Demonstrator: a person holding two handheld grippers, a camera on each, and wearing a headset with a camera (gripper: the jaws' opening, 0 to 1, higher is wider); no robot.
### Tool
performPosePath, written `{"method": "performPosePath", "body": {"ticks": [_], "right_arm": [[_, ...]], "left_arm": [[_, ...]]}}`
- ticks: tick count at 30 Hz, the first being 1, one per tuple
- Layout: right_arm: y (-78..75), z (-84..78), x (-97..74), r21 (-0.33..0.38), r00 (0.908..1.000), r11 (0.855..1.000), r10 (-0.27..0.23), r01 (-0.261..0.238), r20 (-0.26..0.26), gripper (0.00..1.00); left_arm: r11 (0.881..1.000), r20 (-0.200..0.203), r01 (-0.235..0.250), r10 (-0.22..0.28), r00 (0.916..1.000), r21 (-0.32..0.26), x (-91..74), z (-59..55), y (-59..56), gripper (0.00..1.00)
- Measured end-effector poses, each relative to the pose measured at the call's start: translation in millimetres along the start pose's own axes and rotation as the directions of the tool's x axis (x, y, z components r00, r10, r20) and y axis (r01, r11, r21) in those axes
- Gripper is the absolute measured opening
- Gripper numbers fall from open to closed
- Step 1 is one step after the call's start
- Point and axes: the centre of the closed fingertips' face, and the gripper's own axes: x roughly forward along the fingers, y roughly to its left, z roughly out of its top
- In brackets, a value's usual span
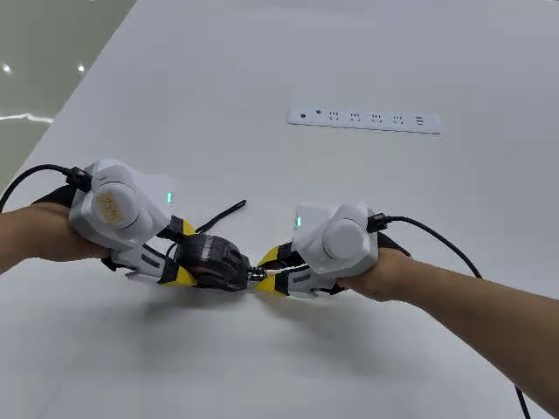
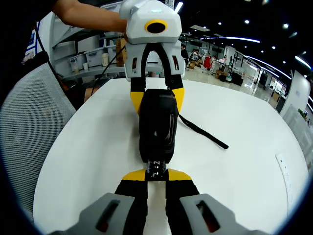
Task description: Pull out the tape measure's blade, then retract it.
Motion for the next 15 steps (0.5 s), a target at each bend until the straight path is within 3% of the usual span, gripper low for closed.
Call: {"method": "performPosePath", "body": {"ticks": [15], "right_arm": [[-0.8,-1.7,-5.8,-0.034,1.0000,0.999,-0.003,0.003,-0.006,0.12]], "left_arm": [[1.000,0.000,-0.008,0.008,1.0000,-0.007,-1.2,-1.2,0.9,0.26]]}}
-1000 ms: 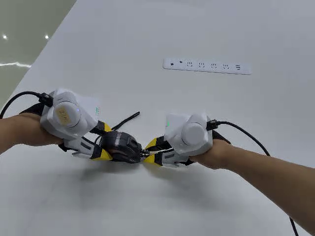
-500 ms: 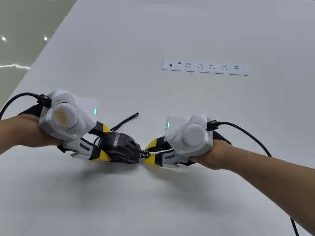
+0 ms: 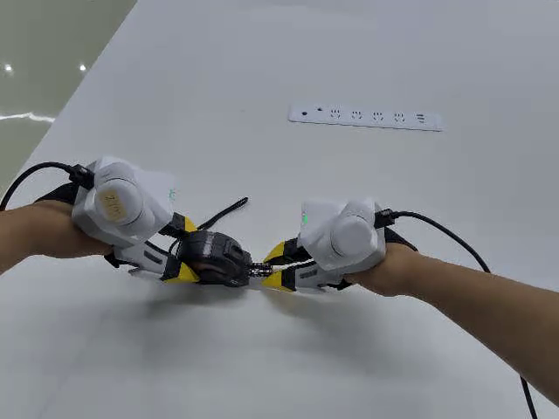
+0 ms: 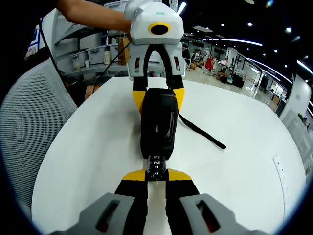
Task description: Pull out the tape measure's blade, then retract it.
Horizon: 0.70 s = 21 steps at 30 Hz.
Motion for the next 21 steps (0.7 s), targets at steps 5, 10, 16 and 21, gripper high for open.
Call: {"method": "performPosePath", "body": {"ticks": [5,10,16,21], "right_arm": [[-1.0,-2.2,-0.5,-0.005,1.0000,1.000,0.002,-0.002,-0.005,0.12],[-0.9,-2.9,-2.6,-0.012,1.0000,1.000,0.005,-0.005,-0.007,0.12],[0.0,-4.0,-5.0,-0.011,0.9999,1.000,0.007,-0.007,-0.008,0.12],[0.4,-4.5,-6.9,-0.013,0.9999,1.000,0.009,-0.009,-0.011,0.12]], "left_arm": [[1.000,0.002,0.000,0.000,1.0000,-0.003,0.5,-0.9,0.9,0.26],[1.000,0.002,0.000,0.000,1.0000,-0.005,1.1,-2.5,1.5,0.26],[1.000,0.000,-0.001,0.001,1.0000,-0.004,1.1,-1.7,1.8,0.26],[1.000,-0.002,-0.003,0.003,1.0000,-0.003,0.5,-0.4,-0.5,0.26]]}}
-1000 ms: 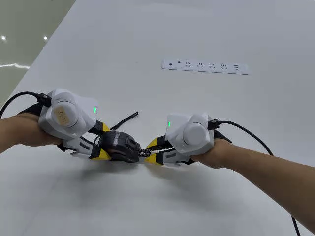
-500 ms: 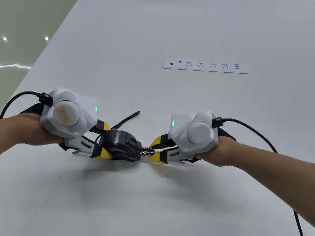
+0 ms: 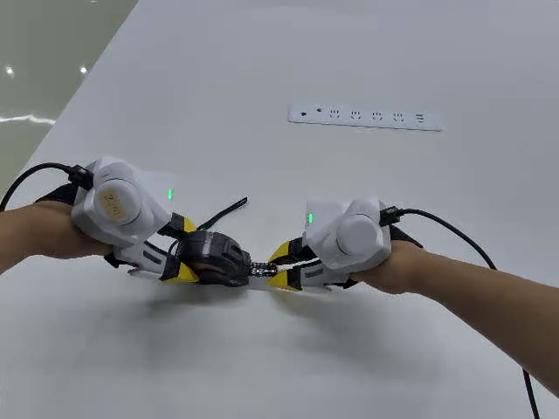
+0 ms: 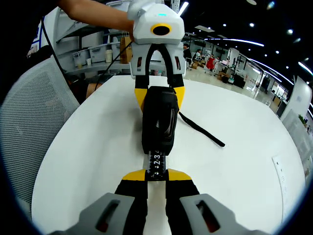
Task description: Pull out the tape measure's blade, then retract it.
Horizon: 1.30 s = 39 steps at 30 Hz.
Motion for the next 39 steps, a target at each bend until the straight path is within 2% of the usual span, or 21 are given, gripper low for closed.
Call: {"method": "performPosePath", "body": {"ticks": [39], "right_arm": [[0.1,-8.4,-6.7,-0.007,0.9999,1.000,0.007,-0.007,-0.010,0.12]], "left_arm": [[1.000,0.000,0.001,-0.001,1.0000,0.001,0.7,0.3,0.9,0.26]]}}
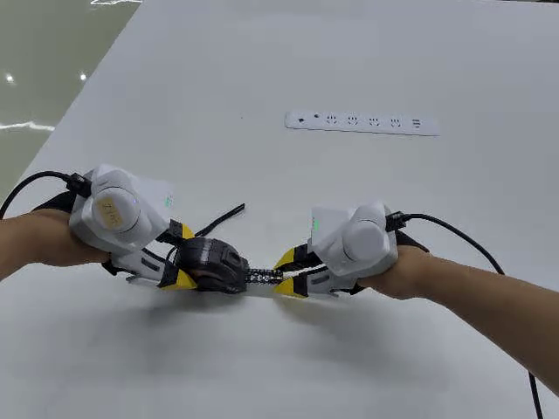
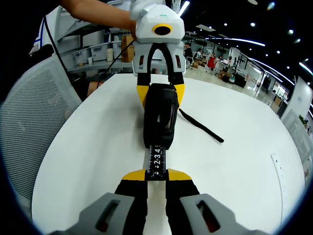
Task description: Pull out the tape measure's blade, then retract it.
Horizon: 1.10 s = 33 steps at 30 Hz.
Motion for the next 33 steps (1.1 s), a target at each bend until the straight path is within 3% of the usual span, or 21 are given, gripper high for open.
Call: {"method": "performPosePath", "body": {"ticks": [33], "right_arm": [[0.8,-2.1,-5.6,-0.005,1.0000,1.000,0.005,-0.005,-0.005,0.12]], "left_arm": [[1.000,0.001,0.001,-0.001,1.0000,0.001,0.1,-0.3,0.8,0.26]]}}
